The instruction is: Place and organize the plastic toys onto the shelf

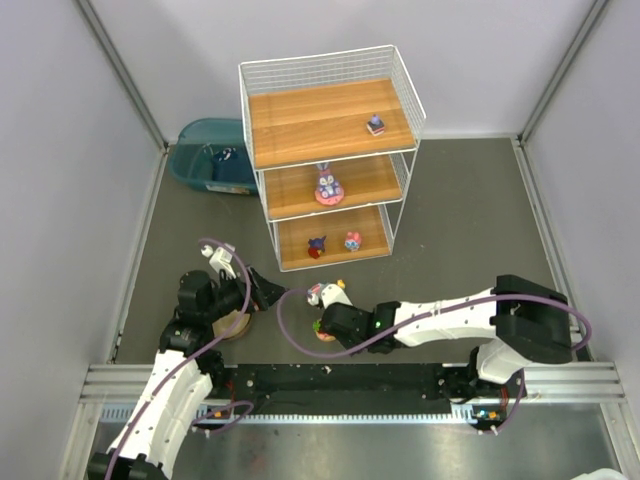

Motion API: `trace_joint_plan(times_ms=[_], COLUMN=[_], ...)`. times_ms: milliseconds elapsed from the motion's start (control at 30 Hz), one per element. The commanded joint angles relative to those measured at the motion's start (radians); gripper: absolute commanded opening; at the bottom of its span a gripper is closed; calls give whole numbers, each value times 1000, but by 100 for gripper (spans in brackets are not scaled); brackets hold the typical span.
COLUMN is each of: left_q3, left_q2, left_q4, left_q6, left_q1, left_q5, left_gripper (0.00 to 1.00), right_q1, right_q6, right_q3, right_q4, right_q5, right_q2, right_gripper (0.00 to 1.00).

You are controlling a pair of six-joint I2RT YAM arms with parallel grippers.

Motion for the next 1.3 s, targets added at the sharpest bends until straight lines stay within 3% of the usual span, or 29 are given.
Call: trace_joint_plan(times_ms=[0,367,533,667,800,1133,1267], left_q3=[3,1,0,-2,-3,-9,-17], left_q2=[-5,-7,-16,-27,-35,-90,-122], left_q4=[29,29,24,16,7,-30,-37], left_q6=[12,12,11,11,11,29,20], left_q1=[-2,-2,-2,-2,-2,-4,-2], left_q5=[-2,-5,0,2,2,-18,-41], left_gripper=[99,99,99,99,99,99,99], right_q1=[27,28,28,44,91,223,254], right_q6=[-97,-110,19,197,352,564,633], right_q3=[-30,-40,-34,-54,-73,-66,-99], right_q4=[59,60,65,100,125,71,48], right_q5=[-71,-87,-45,2,143,373,430], right_q2=[-8,3,-15,-20,-3,129,98], right_gripper=[31,57,66,67,67,68,68])
